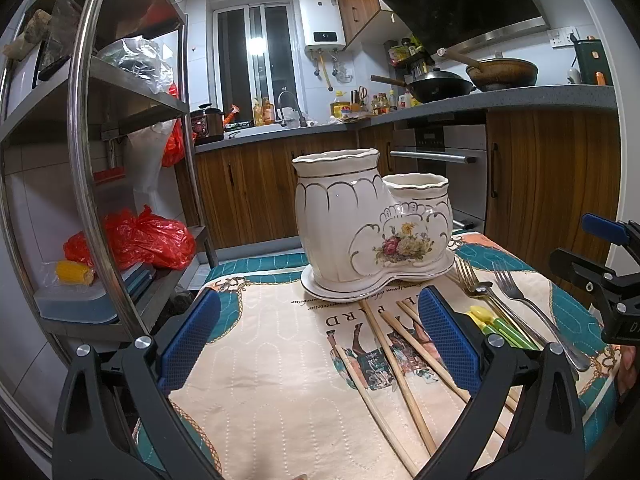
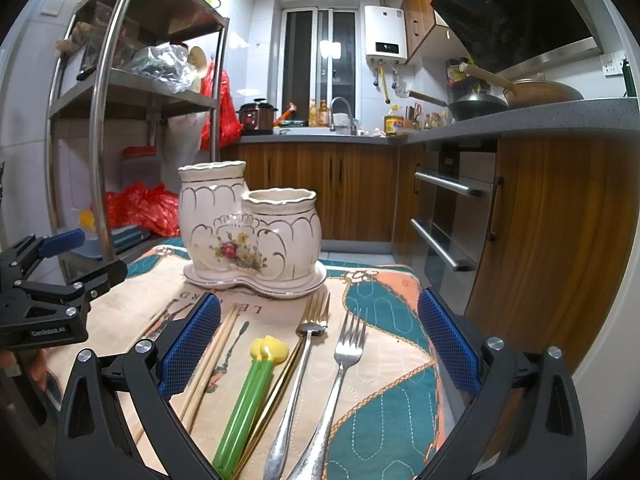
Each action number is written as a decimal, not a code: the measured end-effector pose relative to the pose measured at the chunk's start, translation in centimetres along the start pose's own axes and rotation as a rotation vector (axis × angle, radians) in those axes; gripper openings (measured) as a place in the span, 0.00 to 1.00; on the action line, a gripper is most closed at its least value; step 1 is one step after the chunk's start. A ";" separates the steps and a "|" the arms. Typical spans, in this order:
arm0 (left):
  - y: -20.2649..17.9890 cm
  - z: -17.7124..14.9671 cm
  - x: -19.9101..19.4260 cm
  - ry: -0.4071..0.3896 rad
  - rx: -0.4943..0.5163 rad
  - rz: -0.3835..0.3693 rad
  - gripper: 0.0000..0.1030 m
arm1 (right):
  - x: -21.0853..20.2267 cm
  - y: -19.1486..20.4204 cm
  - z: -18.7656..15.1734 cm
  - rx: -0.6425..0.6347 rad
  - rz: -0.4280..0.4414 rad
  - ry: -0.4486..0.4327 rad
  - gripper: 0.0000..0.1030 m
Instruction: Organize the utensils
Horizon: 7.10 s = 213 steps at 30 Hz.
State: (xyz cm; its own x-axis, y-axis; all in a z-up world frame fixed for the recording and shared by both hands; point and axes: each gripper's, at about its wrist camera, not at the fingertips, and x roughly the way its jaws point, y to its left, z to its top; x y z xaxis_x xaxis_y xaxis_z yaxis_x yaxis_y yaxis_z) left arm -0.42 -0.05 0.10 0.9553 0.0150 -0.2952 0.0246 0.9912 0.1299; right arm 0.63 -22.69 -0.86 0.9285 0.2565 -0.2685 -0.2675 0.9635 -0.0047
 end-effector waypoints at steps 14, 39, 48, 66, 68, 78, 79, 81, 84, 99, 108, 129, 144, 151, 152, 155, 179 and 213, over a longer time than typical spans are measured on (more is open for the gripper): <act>-0.1 0.0 0.2 0.003 -0.003 -0.001 0.95 | 0.0 0.0 -0.1 0.002 0.000 0.004 0.95; 0.0 0.0 0.2 0.003 -0.005 -0.001 0.95 | 0.1 0.1 -0.2 -0.003 0.000 0.009 0.95; 0.0 0.0 0.3 0.003 -0.004 -0.003 0.95 | 0.1 0.1 -0.1 -0.002 0.000 0.009 0.95; -0.6 -0.3 1.2 0.041 0.001 -0.011 0.95 | 0.6 -0.3 -0.3 0.036 0.019 0.042 0.95; -0.6 -0.3 1.2 0.048 0.001 -0.012 0.95 | 0.6 -0.5 -0.3 0.044 0.021 0.048 0.95; 0.7 0.5 1.6 0.112 0.033 -0.016 0.95 | 0.5 -2.8 1.2 0.063 -0.055 0.079 0.95; 1.1 0.7 1.8 0.130 0.037 -0.012 0.95 | 0.2 -3.2 1.6 0.062 -0.062 0.082 0.95; 1.6 1.1 2.2 0.185 0.043 -0.027 0.95 | 0.1 -3.9 2.2 0.056 -0.069 0.095 0.95; 1.6 0.8 2.8 0.258 0.063 -0.067 0.95 | 0.3 -4.9 2.5 0.043 -0.066 0.167 0.95; 0.0 -3.1 5.1 0.554 0.028 -0.200 0.51 | 5.1 -5.0 -0.8 0.111 0.040 0.528 0.62; -0.8 -2.6 5.4 0.569 0.064 -0.230 0.19 | 6.3 -3.1 -1.5 0.070 0.095 0.607 0.47; 1.0 -2.1 7.3 0.608 0.110 -0.264 0.06 | 8.0 -3.4 -0.7 -0.008 0.107 0.683 0.13; 1.6 -1.6 5.8 0.492 0.063 -0.304 0.04 | 4.6 -4.1 0.7 0.052 0.130 0.475 0.06; 2.9 -0.3 3.4 0.312 0.025 -0.326 0.04 | 1.5 -3.1 2.2 -0.005 0.142 0.276 0.06; 3.0 -0.2 3.2 0.297 0.015 -0.328 0.04 | 1.2 -3.0 2.3 -0.009 0.140 0.259 0.06; 3.8 0.7 2.2 0.214 -0.031 -0.332 0.04 | 0.4 -2.7 2.9 -0.016 0.137 0.189 0.06; 6.6 14.6 5.0 -0.170 -0.165 -0.360 0.04 | 5.0 -2.3 13.4 0.131 0.219 -0.103 0.06; 5.0 11.1 13.1 -0.076 -0.183 -0.232 0.04 | 14.6 -0.5 9.9 0.140 0.190 0.060 0.06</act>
State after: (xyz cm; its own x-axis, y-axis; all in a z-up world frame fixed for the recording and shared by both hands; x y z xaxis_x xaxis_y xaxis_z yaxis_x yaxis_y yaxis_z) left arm 15.48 3.69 7.37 0.9498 -0.2177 -0.2249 0.1980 0.9744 -0.1070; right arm 16.88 -18.72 4.81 0.8470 0.4328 -0.3087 -0.3935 0.9009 0.1833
